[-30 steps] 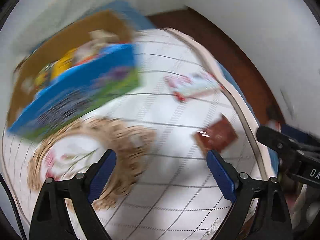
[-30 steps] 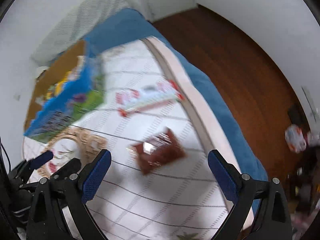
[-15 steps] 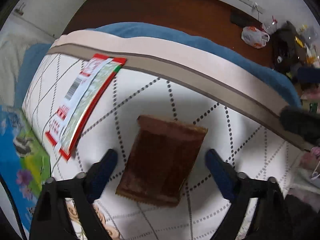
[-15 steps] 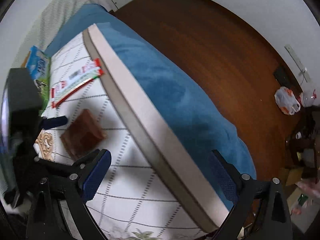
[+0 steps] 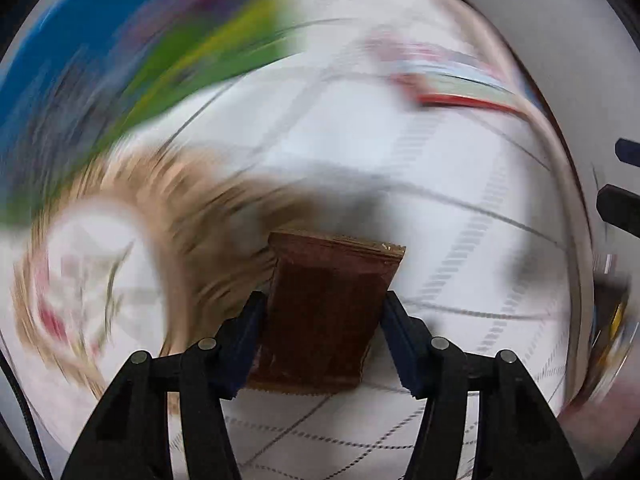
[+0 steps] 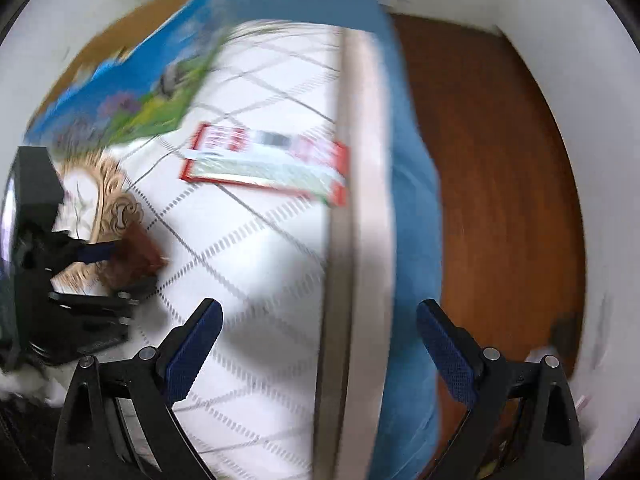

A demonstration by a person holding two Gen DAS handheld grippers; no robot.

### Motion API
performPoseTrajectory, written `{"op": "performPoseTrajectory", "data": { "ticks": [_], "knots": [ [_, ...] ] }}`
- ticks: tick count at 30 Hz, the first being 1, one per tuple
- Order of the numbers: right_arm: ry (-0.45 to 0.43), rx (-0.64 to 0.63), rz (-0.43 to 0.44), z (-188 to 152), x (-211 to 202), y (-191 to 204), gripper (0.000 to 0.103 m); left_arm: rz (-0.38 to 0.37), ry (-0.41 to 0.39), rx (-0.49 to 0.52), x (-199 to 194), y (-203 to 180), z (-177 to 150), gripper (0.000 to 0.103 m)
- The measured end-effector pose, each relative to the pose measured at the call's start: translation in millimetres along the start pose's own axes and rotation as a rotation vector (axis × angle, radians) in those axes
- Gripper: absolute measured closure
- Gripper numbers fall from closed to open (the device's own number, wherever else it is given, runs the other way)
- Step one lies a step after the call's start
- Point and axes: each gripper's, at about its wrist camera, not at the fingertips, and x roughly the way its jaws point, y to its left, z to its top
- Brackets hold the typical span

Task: Organize snacks
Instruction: 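Grasp the brown jerky packet with left tool while right tool grasps the red-and-white spicy strip pack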

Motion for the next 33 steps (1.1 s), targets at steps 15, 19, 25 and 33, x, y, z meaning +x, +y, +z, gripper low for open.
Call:
{"op": "performPoseTrajectory", "data": {
  "ticks": [15, 19, 25, 33],
  "knots": [
    [0.223, -0.489, 0.021, 110.4, 100.8, 61.3, 0.004, 0.007, -0.013, -0.19, 11.1, 22.2, 29.2, 0.047],
    [0.242, -0.279, 0.134, 116.7, 102.4, 44.4, 0.015, -0.007, -0.017, -0.186, 12.2, 18.2, 34.7, 0.046],
    [0.331, 0.118, 0.266, 86.9, 94.4, 32.1, 0.014, -0.024, -0.024, -0.18, 6.6, 48.0, 14.0, 0.045],
    [0.173, 0.219, 0.224, 65.7, 54.0, 23.7, 0.014, -0.031, -0.021, -0.171, 2.7, 64.7, -5.0, 0.045]
  ]
}}
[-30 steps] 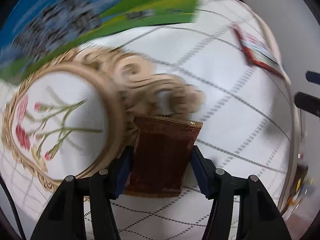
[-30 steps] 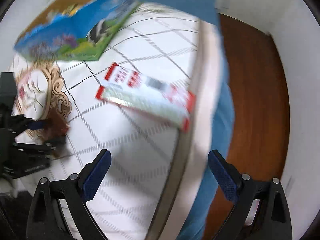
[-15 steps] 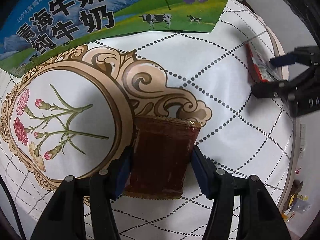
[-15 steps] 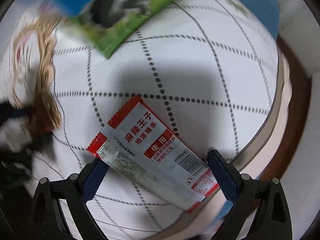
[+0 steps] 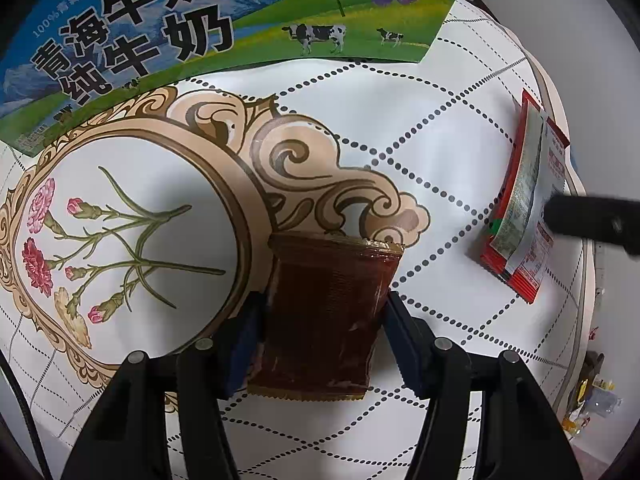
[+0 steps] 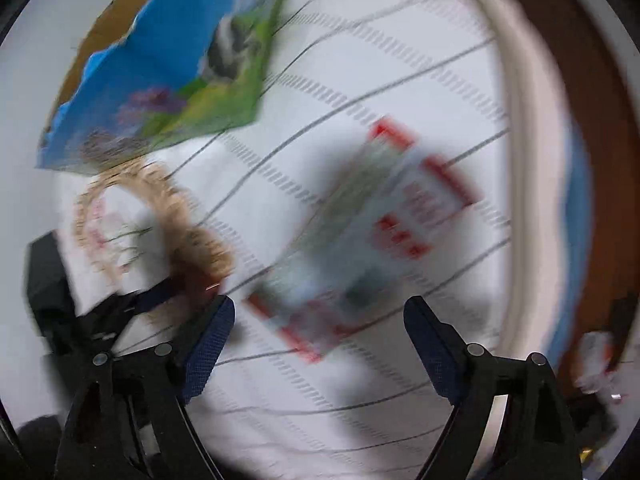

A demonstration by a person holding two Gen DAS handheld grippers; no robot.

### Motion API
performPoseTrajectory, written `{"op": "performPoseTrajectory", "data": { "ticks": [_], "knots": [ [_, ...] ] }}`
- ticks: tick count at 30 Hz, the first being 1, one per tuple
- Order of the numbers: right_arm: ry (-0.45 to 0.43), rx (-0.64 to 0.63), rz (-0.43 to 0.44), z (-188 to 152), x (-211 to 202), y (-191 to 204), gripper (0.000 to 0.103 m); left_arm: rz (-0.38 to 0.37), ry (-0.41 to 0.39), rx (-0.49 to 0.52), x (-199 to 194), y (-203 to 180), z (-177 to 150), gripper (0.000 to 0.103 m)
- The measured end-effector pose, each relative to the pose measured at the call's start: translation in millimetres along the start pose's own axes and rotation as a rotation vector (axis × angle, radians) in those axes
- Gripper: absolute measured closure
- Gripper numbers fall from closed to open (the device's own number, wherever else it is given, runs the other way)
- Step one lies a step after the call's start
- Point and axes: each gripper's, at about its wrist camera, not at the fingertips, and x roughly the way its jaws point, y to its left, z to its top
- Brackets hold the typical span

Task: Organize snacks
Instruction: 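Grasp the brown jerky packet with left tool while right tool grasps the red-and-white spicy strip pack, then carry both packets into the cardboard box and open both tools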

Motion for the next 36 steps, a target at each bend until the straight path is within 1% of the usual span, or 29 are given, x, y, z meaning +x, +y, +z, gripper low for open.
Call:
{"op": "performPoseTrajectory", "data": {
  "ticks": [3, 6, 8, 9, 11, 12, 14, 17, 19, 21, 26, 29, 31, 32, 36],
  "knots": [
    [-0.008, 0.171, 0.061, 2.6, 9.0, -21.5, 0.014, 0.006, 0.001, 0.001, 1.9, -0.5, -1.6, 0.044],
    [-0.039, 0.257, 0.048, 9.7, 19.5, -24.0, 0.013, 0.006, -0.001, 0.002, 3.0, 1.8, -2.8, 0.044],
    [-0.071, 0.246, 0.009, 13.1, 24.5, -14.7, 0.015, 0.006, 0.0, 0.002, 2.6, 1.1, -2.9, 0.044],
    [-0.092, 0.22, -0.032, 12.9, 25.6, -6.8, 0.017, 0.006, -0.001, 0.005, 2.4, 0.7, -3.3, 0.044],
    [-0.13, 0.153, -0.108, 10.1, 25.0, 7.4, 0.029, 0.009, -0.003, 0.012, 2.1, -3.3, -5.2, 0.045],
    [-0.146, 0.13, -0.126, 8.0, 25.4, 14.5, 0.032, 0.012, -0.007, 0.015, 1.2, -5.5, -5.4, 0.046],
    [-0.169, 0.085, -0.145, -1.2, 20.7, 21.8, 0.039, 0.012, -0.014, 0.018, -1.6, -4.5, -8.3, 0.05],
    [-0.182, 0.038, -0.147, -16.4, 12.0, 26.8, 0.045, 0.001, -0.023, 0.004, -6.3, 4.5, -13.6, 0.05],
    [-0.19, 0.016, -0.143, -29.6, 7.3, 32.5, 0.047, -0.013, -0.028, -0.013, -11.6, 12.5, -17.3, 0.05],
    [-0.2, -0.002, -0.131, -40.0, 2.7, 40.3, 0.047, -0.026, -0.033, -0.024, -17.5, 19.2, -20.2, 0.05],
    [-0.231, -0.017, -0.04, -58.1, -17.5, 63.5, 0.048, -0.066, -0.065, -0.055, -46.1, 44.2, -26.2, 0.05],
    [-0.281, -0.05, 0.02, -66.5, -47.2, 84.6, 0.048, -0.107, -0.1, -0.069, -75.2, 55.6, -26.5, 0.05],
    [-0.319, -0.072, 0.057, -66.7, -67.3, 100.6, 0.048, -0.137, -0.133, -0.074, -99.9, 65.0, -19.0, 0.05],
    [-0.329, -0.083, 0.071, -62.8, -77.7, 102.4, 0.048, -0.157, -0.15, -0.075, -113.8, 70.0, -16.8, 0.05],
    [-0.401, -0.136, 0.11, -36.7, -124.7, 132.1, 0.048, -0.199, -0.23, -0.069, -166.4, 87.1, 6.1, 0.05]
  ]
}}
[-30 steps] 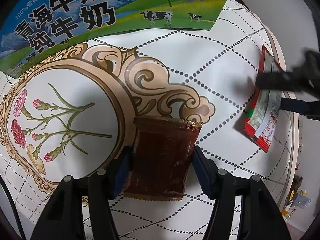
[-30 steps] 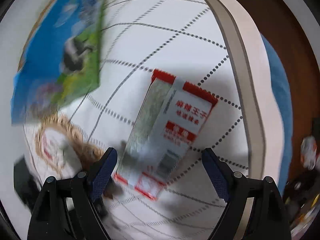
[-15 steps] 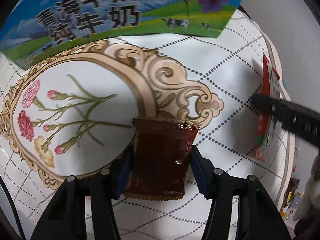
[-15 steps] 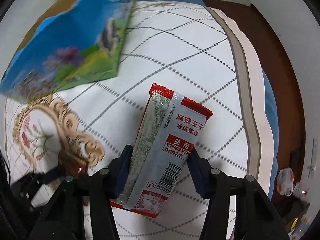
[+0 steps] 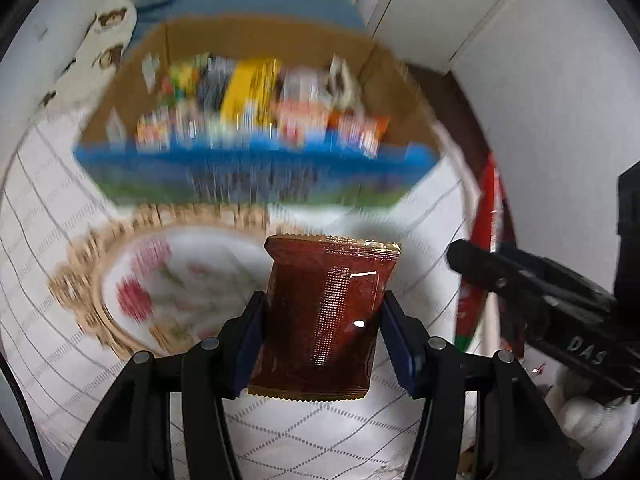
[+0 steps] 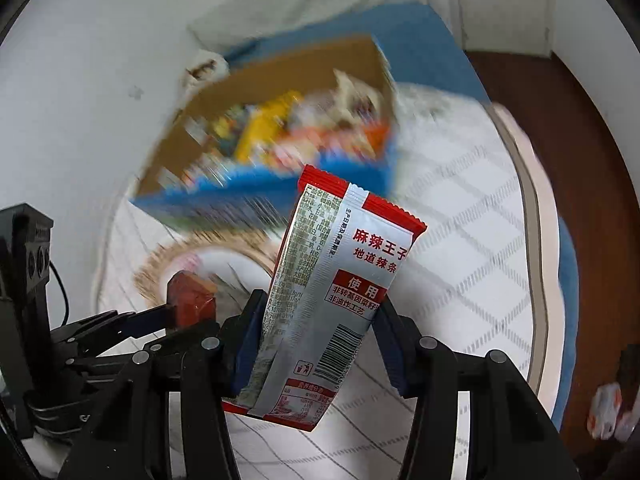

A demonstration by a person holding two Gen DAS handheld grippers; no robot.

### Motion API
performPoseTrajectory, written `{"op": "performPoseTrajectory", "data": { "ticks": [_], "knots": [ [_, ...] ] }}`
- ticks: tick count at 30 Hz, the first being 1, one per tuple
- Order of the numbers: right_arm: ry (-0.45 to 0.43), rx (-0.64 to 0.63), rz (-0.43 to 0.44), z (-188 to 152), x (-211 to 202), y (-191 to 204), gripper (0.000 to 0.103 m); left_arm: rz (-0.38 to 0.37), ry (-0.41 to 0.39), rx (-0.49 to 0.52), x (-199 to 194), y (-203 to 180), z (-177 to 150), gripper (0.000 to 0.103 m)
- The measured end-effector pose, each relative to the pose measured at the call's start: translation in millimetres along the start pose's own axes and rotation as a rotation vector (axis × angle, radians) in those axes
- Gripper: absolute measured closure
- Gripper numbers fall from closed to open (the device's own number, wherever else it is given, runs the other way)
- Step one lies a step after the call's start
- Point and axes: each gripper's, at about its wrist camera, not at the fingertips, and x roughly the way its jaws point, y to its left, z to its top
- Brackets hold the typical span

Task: Organize snacks
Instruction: 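Carry both packets into the cardboard box and open both tools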

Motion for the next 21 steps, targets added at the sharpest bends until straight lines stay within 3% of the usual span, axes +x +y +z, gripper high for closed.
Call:
{"op": "performPoseTrajectory", "data": {
  "ticks": [2, 7, 12, 16, 21],
  "knots": [
    [-0.033, -0.035, -0.004, 28.2, -6.2, 19.1, 0.048, -0.006, -0.043, 0.006, -20.2, 2.9, 22.6, 0.05],
    [-0.061, -0.132, -0.072, 101.9, 7.7, 52.3, 0.048, 0.075, -0.107, 0.011, -30.2, 17.4, 102.2, 0.05],
    [0.019, -0.199, -0.153, 159.8, 54.2, 74.0, 0.048, 0.144, -0.055, -0.011, -0.6, 44.4, 169.3, 0.05],
    [0.103, -0.228, -0.216, 189.9, 104.8, 85.3, 0.048, 0.2, -0.005, -0.033, 30.0, 66.9, 198.1, 0.05],
    [0.187, -0.225, -0.264, 202.2, 158.3, 80.7, 0.046, 0.236, 0.073, -0.056, 70.3, 95.0, 214.8, 0.049]
  ]
}}
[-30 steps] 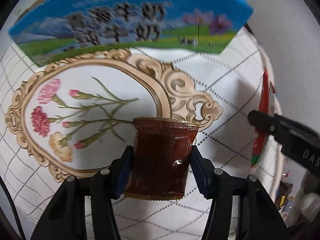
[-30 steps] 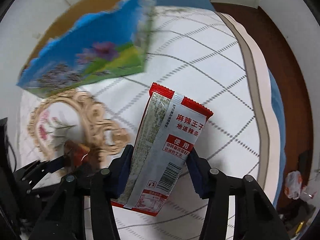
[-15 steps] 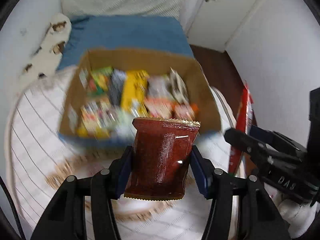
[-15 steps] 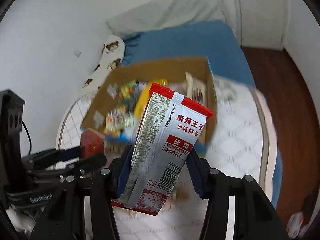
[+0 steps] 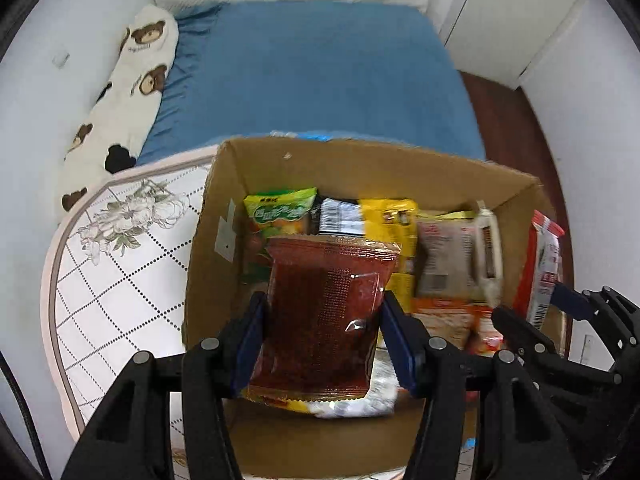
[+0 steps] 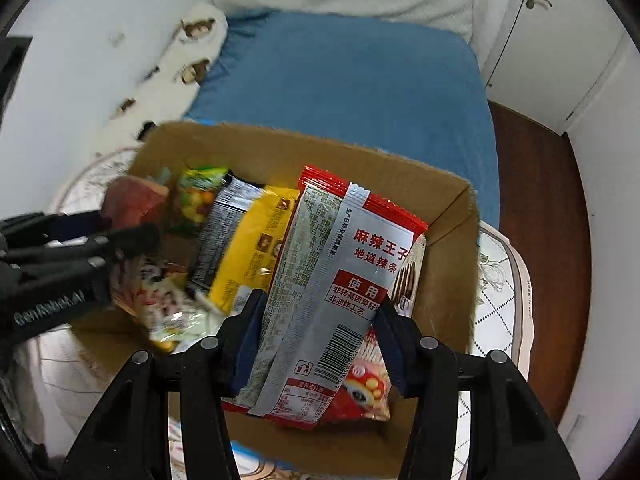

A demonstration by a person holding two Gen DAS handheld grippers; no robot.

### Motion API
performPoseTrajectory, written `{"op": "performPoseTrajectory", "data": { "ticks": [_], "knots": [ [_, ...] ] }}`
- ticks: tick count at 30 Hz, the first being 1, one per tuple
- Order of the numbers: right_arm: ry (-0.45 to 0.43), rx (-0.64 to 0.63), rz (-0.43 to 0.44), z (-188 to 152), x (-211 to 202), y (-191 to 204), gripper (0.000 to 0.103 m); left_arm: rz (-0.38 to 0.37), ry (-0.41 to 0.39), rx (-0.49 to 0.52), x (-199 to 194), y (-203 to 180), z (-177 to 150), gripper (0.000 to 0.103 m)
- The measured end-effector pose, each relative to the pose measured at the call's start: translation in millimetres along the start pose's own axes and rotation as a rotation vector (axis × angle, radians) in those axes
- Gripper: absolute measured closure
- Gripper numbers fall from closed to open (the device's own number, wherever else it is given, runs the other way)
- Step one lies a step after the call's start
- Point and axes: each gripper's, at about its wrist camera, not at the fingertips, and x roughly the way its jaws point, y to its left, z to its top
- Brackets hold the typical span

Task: Organize snacks
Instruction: 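Carry both packets into the cardboard box and open both tools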

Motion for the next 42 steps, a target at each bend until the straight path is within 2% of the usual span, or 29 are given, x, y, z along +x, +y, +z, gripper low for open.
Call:
{"op": "performPoseTrajectory", "data": {
  "ticks": [1, 3, 4, 6, 8, 10, 17, 22, 32, 38, 42],
  "knots": [
    [0.023, 0.009, 0.004, 3.6, 9.4, -0.6, 0.043, 0.0, 0.023, -0.001, 9.6, 2.9, 3.1, 0.049],
    [0.054, 0.022, -0.008, 7.7, 23.0, -2.3, 0.022, -0.006, 0.062, -0.014, 24.8, 8.9, 5.6, 0.049],
    [0.065, 0.025, -0.016, 8.7, 28.5, -3.2, 0.005, -0.006, 0.081, -0.031, 32.5, 13.5, 7.1, 0.046],
    [0.072, 0.037, -0.021, 1.0, 39.3, -9.6, 0.005, -0.013, 0.09, -0.039, 38.0, 15.6, 5.0, 0.039],
    [0.088, 0.062, -0.026, -1.9, 45.6, -14.2, 0.005, 0.008, 0.082, -0.026, 42.4, 15.0, 2.6, 0.018],
    [0.094, 0.085, -0.029, -5.4, 49.4, -17.2, 0.004, 0.014, 0.067, -0.013, 42.6, 12.8, -0.2, 0.011],
    [0.075, 0.141, -0.045, -20.4, 53.7, -24.1, 0.003, 0.014, 0.008, 0.002, 30.4, 2.2, -12.1, 0.011],
    [0.04, 0.166, -0.023, -32.0, 35.6, -27.5, 0.003, 0.018, -0.037, 0.003, 14.4, -4.6, -25.7, 0.011],
    [-0.14, 0.175, -0.057, -78.2, -45.7, -24.2, 0.003, 0.02, -0.207, 0.019, -56.9, -18.3, -76.1, 0.011],
    [-0.25, 0.155, -0.061, -115.5, -104.9, -11.8, 0.003, 0.021, -0.325, 0.013, -113.4, -23.3, -119.7, 0.011],
    [-0.317, 0.149, -0.06, -143.5, -141.2, -2.1, 0.003, 0.035, -0.366, 0.014, -143.8, -23.7, -150.9, 0.011]
  ]
}}
